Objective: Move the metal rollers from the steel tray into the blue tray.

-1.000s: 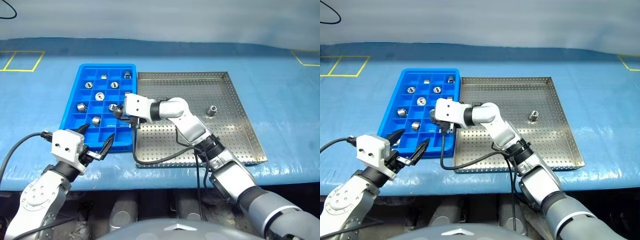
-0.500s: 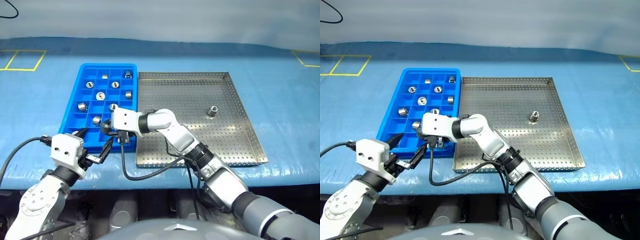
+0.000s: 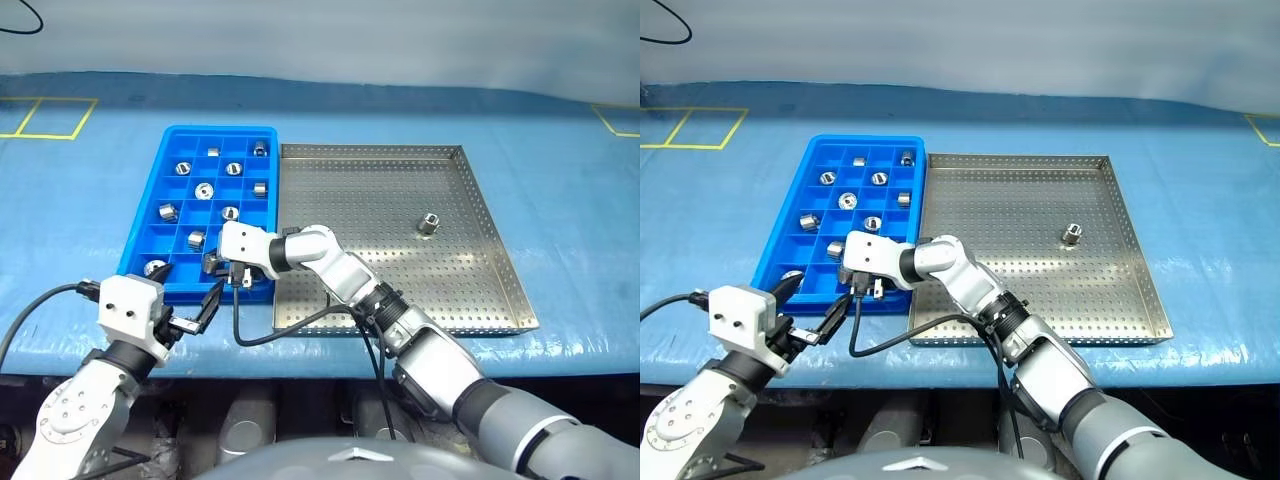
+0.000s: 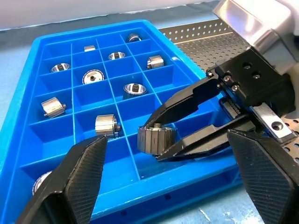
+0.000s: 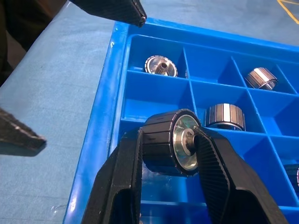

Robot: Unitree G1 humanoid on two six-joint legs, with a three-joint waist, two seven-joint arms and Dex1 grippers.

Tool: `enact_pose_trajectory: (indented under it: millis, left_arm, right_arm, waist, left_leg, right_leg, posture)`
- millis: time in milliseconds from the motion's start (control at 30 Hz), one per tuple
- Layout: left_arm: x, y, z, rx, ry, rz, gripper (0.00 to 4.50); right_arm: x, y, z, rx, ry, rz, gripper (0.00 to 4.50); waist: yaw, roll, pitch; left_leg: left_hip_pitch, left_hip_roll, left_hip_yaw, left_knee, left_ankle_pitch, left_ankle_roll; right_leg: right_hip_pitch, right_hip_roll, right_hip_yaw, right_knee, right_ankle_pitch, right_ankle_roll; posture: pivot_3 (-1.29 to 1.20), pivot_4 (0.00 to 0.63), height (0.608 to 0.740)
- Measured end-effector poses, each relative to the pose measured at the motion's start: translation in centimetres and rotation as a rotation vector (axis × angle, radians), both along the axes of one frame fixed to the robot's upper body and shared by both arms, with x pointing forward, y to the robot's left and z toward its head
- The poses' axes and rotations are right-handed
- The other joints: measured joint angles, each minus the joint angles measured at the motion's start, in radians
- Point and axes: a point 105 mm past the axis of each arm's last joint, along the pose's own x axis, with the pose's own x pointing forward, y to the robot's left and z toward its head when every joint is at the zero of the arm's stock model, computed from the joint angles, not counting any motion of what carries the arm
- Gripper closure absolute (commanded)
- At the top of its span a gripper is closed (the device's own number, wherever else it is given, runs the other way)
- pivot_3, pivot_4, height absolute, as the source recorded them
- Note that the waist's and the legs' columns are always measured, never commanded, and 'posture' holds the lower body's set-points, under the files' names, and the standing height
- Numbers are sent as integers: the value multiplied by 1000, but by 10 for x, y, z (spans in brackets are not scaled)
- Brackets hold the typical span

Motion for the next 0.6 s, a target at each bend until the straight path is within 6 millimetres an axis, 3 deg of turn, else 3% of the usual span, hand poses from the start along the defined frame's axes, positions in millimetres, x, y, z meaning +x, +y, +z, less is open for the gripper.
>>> enact_pose_trajectory:
  millis: [167, 433, 500, 600]
  left_arm:
    - [0, 3, 1, 6, -4, 10, 0]
    - [3, 1, 5, 4, -21, -4, 0]
    - [5, -2, 7, 0, -34, -21, 0]
    - [13, -14, 14, -16, -64, -79, 0]
  right_arm:
    - [2, -1, 3, 4, -15, 8, 1293]
    - [1, -6, 10, 39, -52, 15, 1293]
    - [5, -9, 26, 92, -82, -17, 1293]
    - [27, -30, 70, 229, -188, -158, 1293]
  waist:
    - [-1, 0, 0]
    - [-1, 0, 0]
    - [-1, 0, 0]
    - [4, 0, 0]
  left_leg:
    - [0, 0, 0, 0, 0, 0]
    - [0, 0, -1, -1, 0, -1]
    - [0, 0, -1, 0, 1, -1]
    - [0, 0, -2, 0, 1, -2]
  right_leg:
    - [0, 0, 0, 0, 0, 0]
    - [0, 0, 0, 0, 0, 0]
    - [0, 0, -1, 0, 0, 0]
    - [1, 0, -2, 0, 0, 0]
  posture:
    - [206, 150, 740]
    - [172, 150, 740]
    - [158, 150, 740]
    - [123, 150, 740]
